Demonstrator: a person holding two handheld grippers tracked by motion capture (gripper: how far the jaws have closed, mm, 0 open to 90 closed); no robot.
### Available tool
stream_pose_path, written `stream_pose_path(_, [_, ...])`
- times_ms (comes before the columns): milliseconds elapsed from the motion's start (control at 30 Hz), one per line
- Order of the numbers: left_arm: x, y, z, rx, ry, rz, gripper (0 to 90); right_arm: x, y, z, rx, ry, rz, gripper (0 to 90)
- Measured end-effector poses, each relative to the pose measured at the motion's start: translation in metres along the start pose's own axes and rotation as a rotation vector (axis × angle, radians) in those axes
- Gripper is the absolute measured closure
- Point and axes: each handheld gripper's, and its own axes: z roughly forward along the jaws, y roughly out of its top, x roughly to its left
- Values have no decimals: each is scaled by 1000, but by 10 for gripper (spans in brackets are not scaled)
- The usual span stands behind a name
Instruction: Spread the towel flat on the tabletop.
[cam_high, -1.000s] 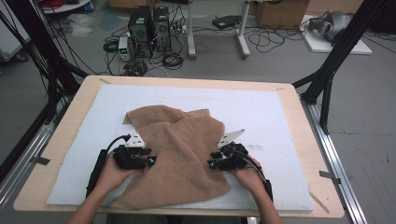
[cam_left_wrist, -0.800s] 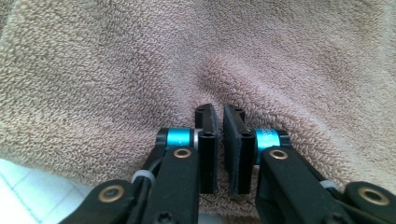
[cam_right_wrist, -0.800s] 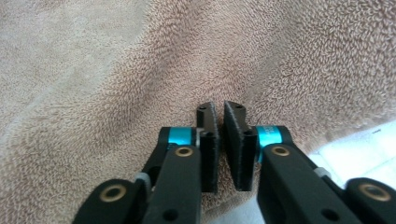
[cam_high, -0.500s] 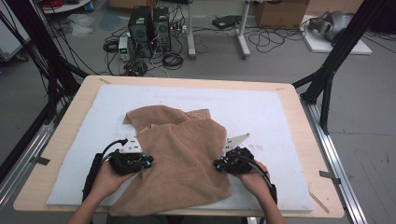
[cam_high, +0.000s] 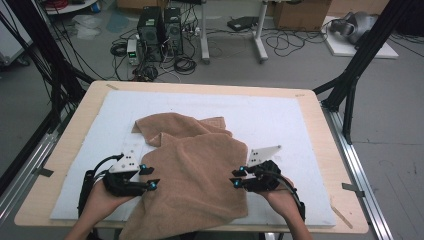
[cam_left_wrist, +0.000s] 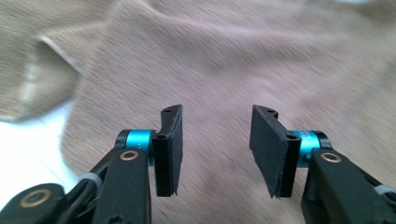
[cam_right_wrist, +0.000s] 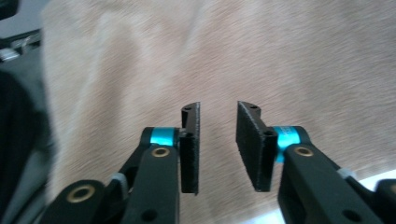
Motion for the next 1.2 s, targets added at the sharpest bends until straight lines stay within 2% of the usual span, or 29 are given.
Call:
stream_pose_path(67, [8, 2, 11, 21, 29, -3, 530, -11, 3, 8, 10, -7, 19, 619])
stream_pose_path(133, [14, 1, 23, 52, 40, -11, 530, -21, 5, 18, 35, -30, 40, 610])
stream_pose_path(267, [19, -5, 46, 146, 50, 3, 563, -32, 3, 35, 76, -14, 66, 622])
stream_pose_path(300, [19, -6, 47, 129, 49, 4, 591, -32, 3, 40, 104, -6, 65, 651])
stream_pose_path(367, [19, -6, 46, 117, 41, 12, 674, -29, 0, 46, 128, -8, 46, 723])
stream_pose_path(400, [18, -6, 46, 115, 30, 12, 747, -27, 0, 46, 122, -21, 33, 772])
stream_pose_path(500, [14, -6, 44, 122, 32, 37, 816, -27, -1, 44, 129, 4, 35, 834])
stream_pose_path(600, [8, -8, 38, 129, 23, 54, 840, -22, -2, 41, 136, 39, 20, 849])
stream_pose_path(700, [0, -12, 26, 109, 9, 64, 847, -15, -7, 35, 123, 58, 18, 851])
stream_pose_path(767, [-4, -19, 19, 92, -9, 50, 848, -9, -14, 31, 92, 61, 38, 848])
stream_pose_path(833, [-7, -28, 13, 98, -18, 43, 847, -2, -21, 28, 81, 79, 44, 847])
stream_pose_path(933, [-15, -37, 4, 84, -66, 39, 842, 12, -27, 26, 73, 109, 33, 848])
stream_pose_path(967, [-17, -37, 0, 72, -80, 43, 829, 17, -27, 24, 71, 116, 14, 846])
stream_pose_path(1000, [-19, -35, -5, 54, -79, 44, 776, 21, -27, 21, 61, 126, 0, 828])
stream_pose_path(1067, [-17, -29, -11, 21, -49, 32, 611, 24, -24, 14, 17, 131, -21, 743])
stream_pose_path(1133, [-7, -21, -11, 7, -27, 7, 562, 18, -19, 9, -7, 115, -11, 718])
stream_pose_path(1200, [2, -14, -8, -6, -4, -12, 528, 8, -13, 9, -10, 70, -2, 685])
